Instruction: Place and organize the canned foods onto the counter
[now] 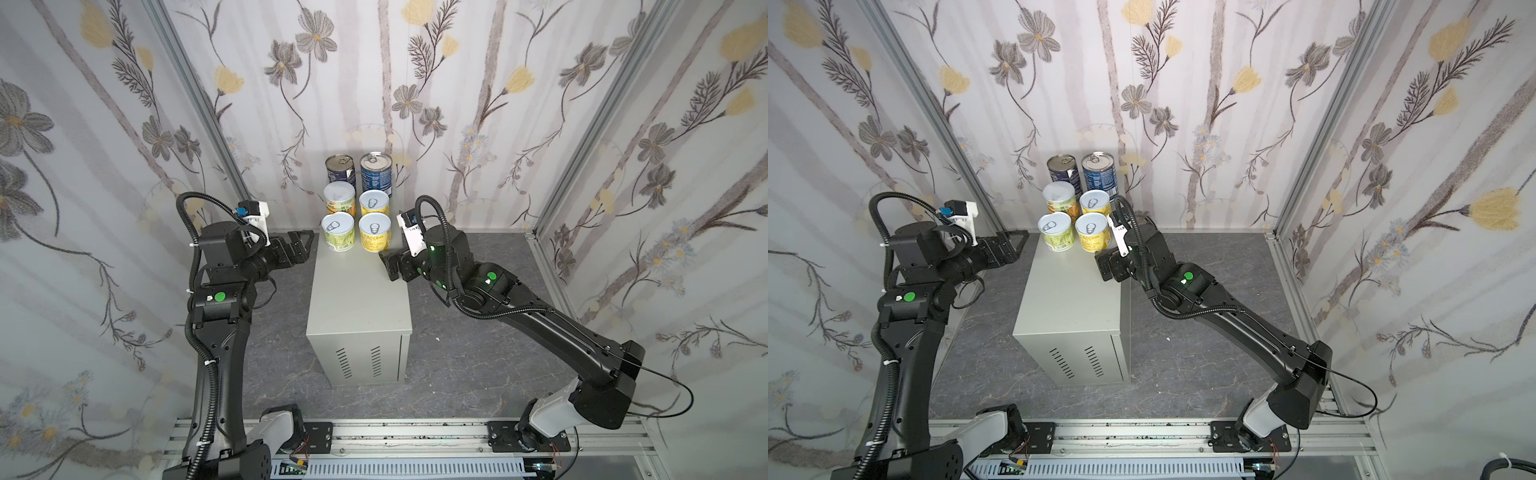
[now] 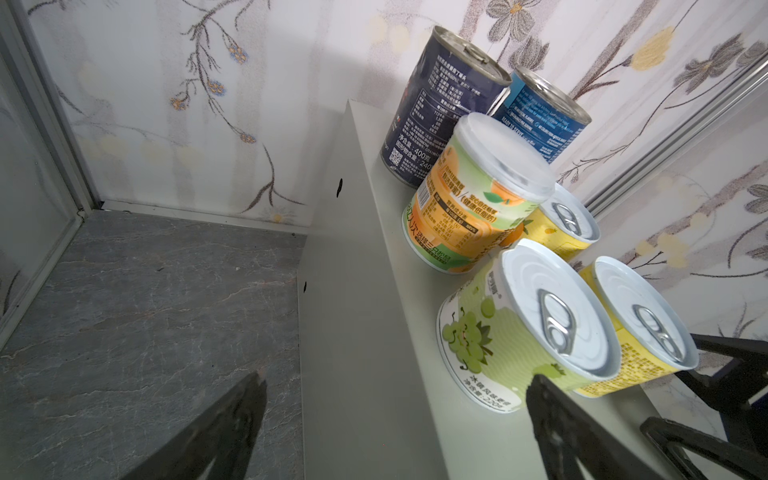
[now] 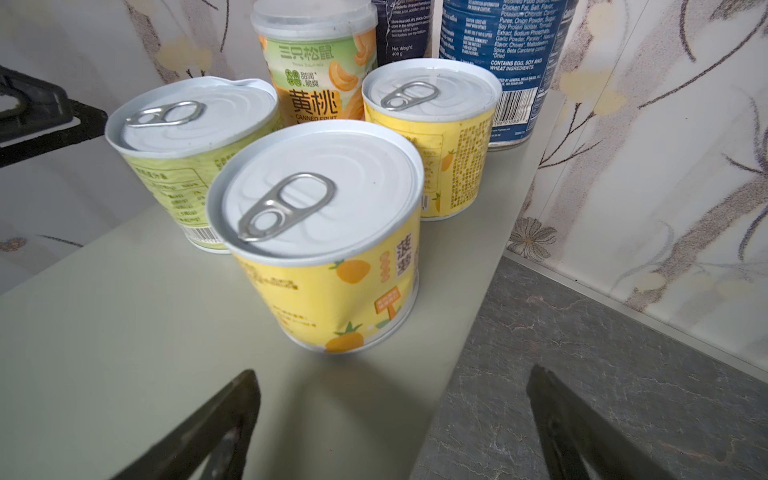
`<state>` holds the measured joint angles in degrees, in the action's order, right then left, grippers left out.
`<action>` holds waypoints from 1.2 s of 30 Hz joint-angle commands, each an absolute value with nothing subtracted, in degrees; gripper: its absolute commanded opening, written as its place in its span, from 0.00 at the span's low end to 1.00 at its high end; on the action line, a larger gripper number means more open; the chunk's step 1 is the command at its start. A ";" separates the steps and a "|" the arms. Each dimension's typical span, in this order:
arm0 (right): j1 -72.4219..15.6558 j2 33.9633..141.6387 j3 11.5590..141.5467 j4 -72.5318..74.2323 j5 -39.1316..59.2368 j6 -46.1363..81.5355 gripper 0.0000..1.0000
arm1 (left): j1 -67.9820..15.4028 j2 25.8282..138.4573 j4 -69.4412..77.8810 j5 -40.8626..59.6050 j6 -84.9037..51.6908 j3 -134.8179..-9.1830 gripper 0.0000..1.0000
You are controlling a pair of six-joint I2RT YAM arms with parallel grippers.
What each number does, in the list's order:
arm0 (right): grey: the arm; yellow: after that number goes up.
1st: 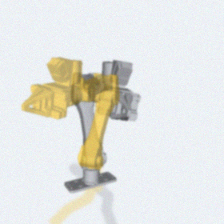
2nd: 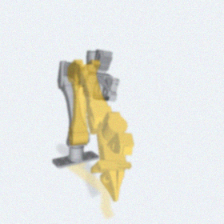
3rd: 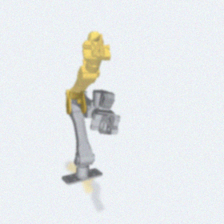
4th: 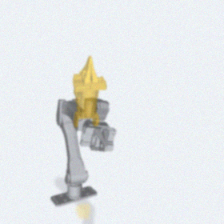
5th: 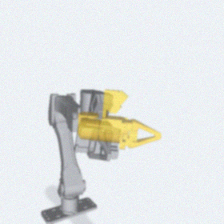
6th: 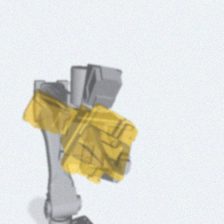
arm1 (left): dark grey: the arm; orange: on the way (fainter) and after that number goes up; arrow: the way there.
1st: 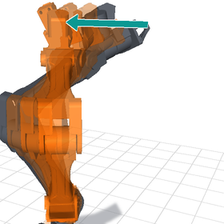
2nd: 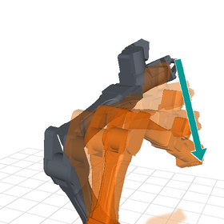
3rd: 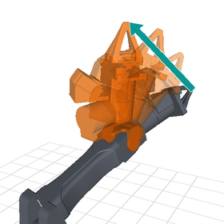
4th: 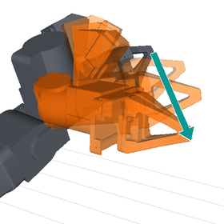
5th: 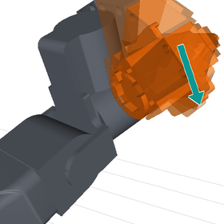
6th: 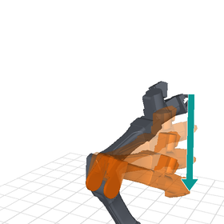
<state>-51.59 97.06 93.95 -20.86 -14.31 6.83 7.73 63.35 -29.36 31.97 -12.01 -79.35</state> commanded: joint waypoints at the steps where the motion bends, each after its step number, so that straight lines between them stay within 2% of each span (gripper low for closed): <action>1: -51.72 97.46 93.87 -20.21 -15.62 6.94 1.00 | 7.76 63.13 -27.60 32.70 -12.14 -79.28 1.00; 36: -51.27 100.46 96.75 -20.13 -15.72 5.80 1.00 | 7.77 62.93 -27.82 32.61 -11.95 -79.28 1.00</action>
